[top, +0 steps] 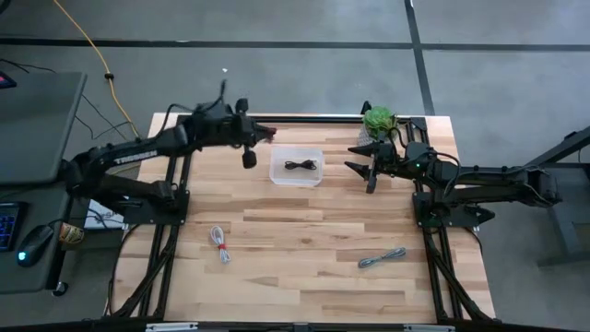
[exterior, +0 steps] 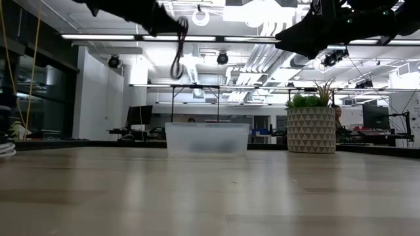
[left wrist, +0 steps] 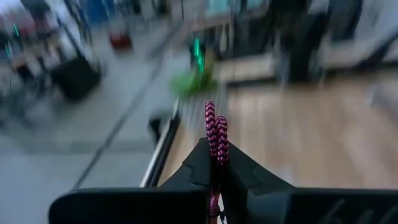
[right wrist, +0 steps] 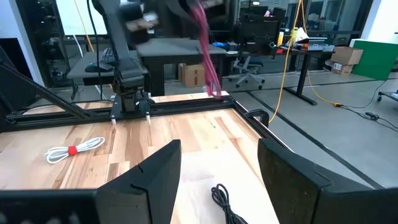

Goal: Pick and place USB-C Cables
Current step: Put the pink charger cable into the transparent bin, then put the white patterned charger cable into the transparent bin

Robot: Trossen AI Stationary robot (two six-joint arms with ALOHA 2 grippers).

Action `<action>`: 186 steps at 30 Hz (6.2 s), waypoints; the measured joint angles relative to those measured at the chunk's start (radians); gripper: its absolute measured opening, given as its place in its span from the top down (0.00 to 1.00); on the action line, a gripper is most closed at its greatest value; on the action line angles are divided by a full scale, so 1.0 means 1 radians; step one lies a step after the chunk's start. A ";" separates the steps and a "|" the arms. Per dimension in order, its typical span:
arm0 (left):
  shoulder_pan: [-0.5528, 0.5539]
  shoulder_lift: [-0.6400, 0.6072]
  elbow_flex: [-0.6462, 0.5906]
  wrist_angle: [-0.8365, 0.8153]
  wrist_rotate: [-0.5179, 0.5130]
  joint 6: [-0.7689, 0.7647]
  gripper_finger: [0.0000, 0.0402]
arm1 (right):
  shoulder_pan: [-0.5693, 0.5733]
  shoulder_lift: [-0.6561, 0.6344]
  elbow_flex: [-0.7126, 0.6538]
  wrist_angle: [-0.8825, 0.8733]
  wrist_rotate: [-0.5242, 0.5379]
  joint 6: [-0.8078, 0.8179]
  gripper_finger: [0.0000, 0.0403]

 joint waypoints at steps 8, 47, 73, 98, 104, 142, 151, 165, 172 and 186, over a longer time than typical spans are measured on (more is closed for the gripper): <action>-0.126 0.076 -0.041 0.140 -0.151 -0.056 1.00 | 0.000 0.000 0.000 0.017 0.000 0.000 0.49; -0.171 0.736 0.311 -0.297 -0.247 0.264 1.00 | 0.000 0.000 0.000 0.007 0.000 -0.008 0.49; -0.152 0.736 0.311 -0.284 -0.269 0.237 0.65 | 0.000 0.000 0.000 0.006 0.000 -0.008 0.49; -0.156 0.661 0.568 -0.574 -0.191 0.065 0.53 | 0.000 0.000 -0.001 -0.022 0.000 -0.008 0.49; -0.156 0.475 0.461 -0.445 0.040 -0.091 0.53 | 0.000 0.000 -0.001 -0.023 0.009 -0.034 0.49; -0.203 -0.291 -0.574 0.751 0.041 -0.331 0.53 | 0.000 0.000 -0.001 0.000 0.008 0.022 0.49; -0.203 -0.291 -0.574 0.752 0.042 -0.339 0.53 | 0.000 0.000 -0.001 0.000 0.008 0.021 0.49; -0.203 -0.290 -0.573 0.761 0.042 -0.358 0.53 | 0.000 0.000 -0.001 0.000 0.007 0.026 0.49; -0.203 -0.290 -0.573 0.758 0.042 -0.357 0.53 | 0.000 0.000 -0.001 0.000 0.007 0.026 0.49; -0.203 -0.290 -0.573 0.758 0.042 -0.357 0.53 | 0.001 0.000 -0.001 0.000 0.007 0.025 0.49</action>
